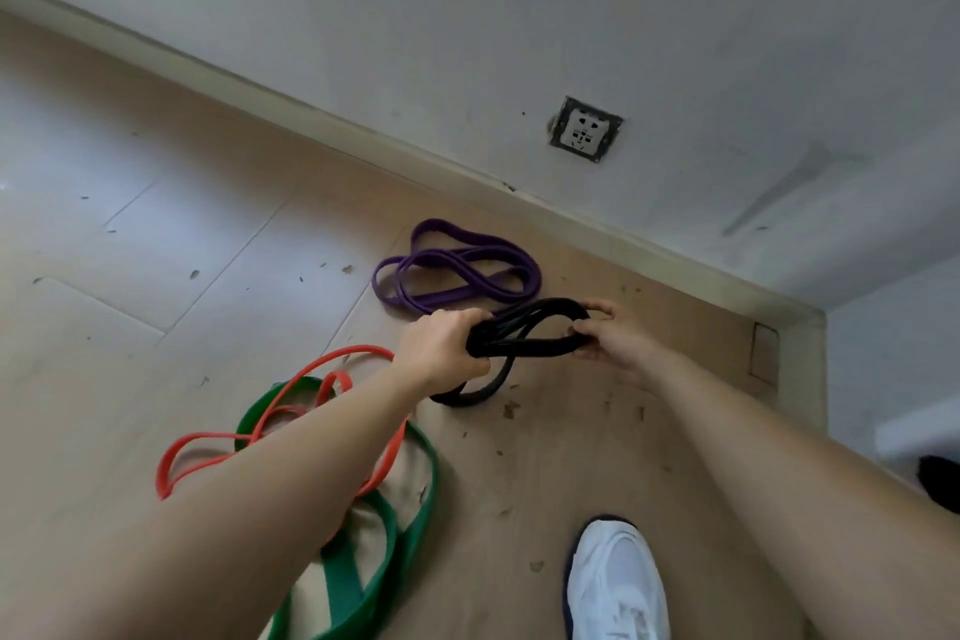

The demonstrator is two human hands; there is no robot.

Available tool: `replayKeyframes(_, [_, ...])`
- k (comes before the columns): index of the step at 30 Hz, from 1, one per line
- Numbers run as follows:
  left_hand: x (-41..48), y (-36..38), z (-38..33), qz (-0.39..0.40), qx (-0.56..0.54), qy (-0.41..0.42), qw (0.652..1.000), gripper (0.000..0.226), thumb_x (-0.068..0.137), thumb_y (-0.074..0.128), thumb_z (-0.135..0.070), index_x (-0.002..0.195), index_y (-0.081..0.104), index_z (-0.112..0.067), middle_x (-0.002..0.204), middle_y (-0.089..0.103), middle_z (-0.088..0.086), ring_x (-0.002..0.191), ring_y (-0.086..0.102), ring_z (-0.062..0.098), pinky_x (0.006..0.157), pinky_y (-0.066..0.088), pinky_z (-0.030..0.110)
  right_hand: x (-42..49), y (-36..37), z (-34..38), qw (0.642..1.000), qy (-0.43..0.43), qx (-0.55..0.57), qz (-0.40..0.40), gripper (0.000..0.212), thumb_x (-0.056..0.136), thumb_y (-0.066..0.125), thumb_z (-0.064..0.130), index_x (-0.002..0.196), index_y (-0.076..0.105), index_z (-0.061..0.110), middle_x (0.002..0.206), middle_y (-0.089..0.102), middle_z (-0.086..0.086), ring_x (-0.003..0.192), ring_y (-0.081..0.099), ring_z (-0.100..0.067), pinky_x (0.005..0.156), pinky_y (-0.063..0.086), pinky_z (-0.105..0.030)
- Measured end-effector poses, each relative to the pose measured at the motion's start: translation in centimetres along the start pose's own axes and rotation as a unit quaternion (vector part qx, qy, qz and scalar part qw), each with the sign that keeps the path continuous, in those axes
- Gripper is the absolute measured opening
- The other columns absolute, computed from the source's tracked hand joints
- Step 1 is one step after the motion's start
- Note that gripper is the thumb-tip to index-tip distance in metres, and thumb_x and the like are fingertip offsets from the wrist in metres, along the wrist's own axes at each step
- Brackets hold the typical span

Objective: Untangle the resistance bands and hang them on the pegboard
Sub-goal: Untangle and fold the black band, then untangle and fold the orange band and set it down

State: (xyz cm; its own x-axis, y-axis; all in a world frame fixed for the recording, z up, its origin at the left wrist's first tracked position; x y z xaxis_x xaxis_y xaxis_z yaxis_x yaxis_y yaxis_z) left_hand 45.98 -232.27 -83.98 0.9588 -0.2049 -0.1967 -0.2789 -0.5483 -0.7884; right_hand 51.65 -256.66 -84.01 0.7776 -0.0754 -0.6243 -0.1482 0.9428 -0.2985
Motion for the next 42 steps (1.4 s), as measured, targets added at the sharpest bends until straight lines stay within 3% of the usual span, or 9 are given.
replayKeyframes(5, [1.9, 3.5, 1.6, 0.038, 0.033, -0.005, 0.999, 0.087, 0.078, 0.074, -0.058, 0.152, 0.042, -0.026, 0.147, 0.046, -0.001, 0.133, 0.042, 0.022, 0.104, 0.047, 0.037, 4.2, -0.6, -2.2, 0.985, -0.036, -0.164, -0.032, 0.038, 0.094, 0.060, -0.002, 0.129, 0.061, 0.012, 0.100, 0.068, -0.014, 0.071, 0.067, -0.024, 0.047, 0.054, -0.021])
replayKeyframes(11, [-0.8, 5.3, 2.8, -0.024, 0.081, -0.010, 0.996, 0.095, 0.081, 0.065, -0.069, 0.158, 0.030, -0.026, 0.152, 0.036, -0.002, 0.134, 0.032, 0.021, 0.108, 0.038, 0.034, 6.6, -0.6, -4.2, 0.965, -0.069, -0.243, -0.063, 0.050, 0.083, 0.066, 0.000, 0.130, 0.066, 0.015, 0.114, 0.068, -0.009, 0.107, 0.068, -0.034, 0.092, 0.058, -0.051])
replayKeyframes(17, [-2.3, 4.8, 3.1, -0.046, 0.004, -0.097, 0.994, 0.095, 0.083, 0.067, -0.067, 0.159, 0.026, -0.028, 0.149, 0.039, 0.001, 0.133, 0.041, 0.021, 0.104, 0.046, 0.035, 4.3, -0.4, -3.2, 0.964, -0.071, -0.251, -0.050, 0.050, 0.091, 0.066, 0.006, 0.140, 0.058, 0.012, 0.132, 0.062, -0.015, 0.122, 0.059, -0.030, 0.096, 0.046, -0.027])
replayKeyframes(20, [-3.7, 3.3, 3.3, -0.032, -0.021, -0.088, 0.995, 0.082, 0.087, 0.070, -0.056, 0.156, 0.036, -0.028, 0.152, 0.042, -0.001, 0.137, 0.043, 0.019, 0.107, 0.045, 0.036, 2.5, 0.0, -2.1, 0.955, -0.106, -0.268, -0.071, 0.051, 0.091, 0.067, 0.008, 0.141, 0.057, 0.012, 0.141, 0.057, -0.013, 0.129, 0.054, -0.030, 0.107, 0.045, -0.035])
replayKeyframes(25, [-9.2, -0.9, 5.4, -0.111, 0.019, -0.063, 0.992, 0.040, 0.091, 0.069, -0.037, 0.130, 0.063, -0.029, 0.133, 0.060, -0.006, 0.121, 0.053, 0.016, 0.098, 0.048, 0.034, -1.8, 3.8, -0.1, 0.915, -0.247, -0.314, -0.064, 0.034, 0.091, 0.063, 0.009, 0.124, 0.067, 0.016, 0.122, 0.060, -0.005, 0.104, 0.060, -0.020, 0.089, 0.046, -0.028])
replayKeyframes(29, [-13.5, -3.7, 8.3, -0.190, 0.072, -0.109, 0.973, 0.047, 0.086, 0.069, -0.044, 0.129, 0.062, -0.028, 0.133, 0.056, -0.003, 0.120, 0.048, 0.022, 0.095, 0.050, 0.043, -5.6, 8.9, -0.3, 0.875, -0.329, -0.356, 0.015, 0.021, 0.087, 0.069, 0.015, 0.107, 0.073, 0.016, 0.100, 0.066, -0.001, 0.089, 0.064, -0.017, 0.084, 0.052, -0.034])
replayKeyframes(32, [-15.7, -3.6, 10.5, -0.092, 0.051, -0.212, 0.972, 0.079, 0.078, 0.073, -0.063, 0.146, 0.043, -0.036, 0.157, 0.033, 0.003, 0.141, 0.033, 0.030, 0.110, 0.041, 0.053, -8.1, 12.9, -1.5, 0.854, -0.334, -0.385, 0.104, 0.032, 0.085, 0.072, 0.027, 0.116, 0.070, 0.020, 0.106, 0.064, -0.001, 0.095, 0.065, -0.021, 0.087, 0.053, -0.038])
replayKeyframes(36, [-18.1, -1.9, 12.7, 0.051, 0.054, -0.275, 0.959, 0.105, 0.062, 0.064, -0.087, 0.152, 0.032, -0.044, 0.163, 0.029, 0.003, 0.144, 0.036, 0.033, 0.111, 0.034, 0.055, -10.5, 17.3, -4.2, 0.812, -0.283, -0.465, 0.212, 0.079, 0.082, 0.076, 0.044, 0.152, 0.041, 0.032, 0.154, 0.037, -0.004, 0.133, 0.044, -0.029, 0.114, 0.038, -0.039])
replayKeyframes(42, [-20.2, -1.1, 11.6, 0.168, 0.108, -0.169, 0.965, 0.024, 0.083, 0.070, -0.050, 0.093, 0.059, -0.033, 0.092, 0.058, -0.007, 0.097, 0.064, 0.021, 0.075, 0.045, 0.036, -12.8, 20.0, -6.6, 0.800, -0.219, -0.503, 0.245, 0.058, 0.081, 0.074, 0.039, 0.137, 0.059, 0.028, 0.141, 0.045, -0.004, 0.131, 0.044, -0.030, 0.112, 0.037, -0.036])
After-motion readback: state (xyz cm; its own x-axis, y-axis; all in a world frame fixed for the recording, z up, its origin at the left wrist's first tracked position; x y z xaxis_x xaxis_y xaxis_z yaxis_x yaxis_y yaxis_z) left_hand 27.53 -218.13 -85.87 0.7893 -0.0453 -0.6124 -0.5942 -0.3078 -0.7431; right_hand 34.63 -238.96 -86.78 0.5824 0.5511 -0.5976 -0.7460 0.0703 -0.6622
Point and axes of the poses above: each hand's wrist, its own x-axis towards the middle knuckle, its own y-axis out of the palm, z = x × y, the point moved 3 cm from there along x, towards the middle knuckle
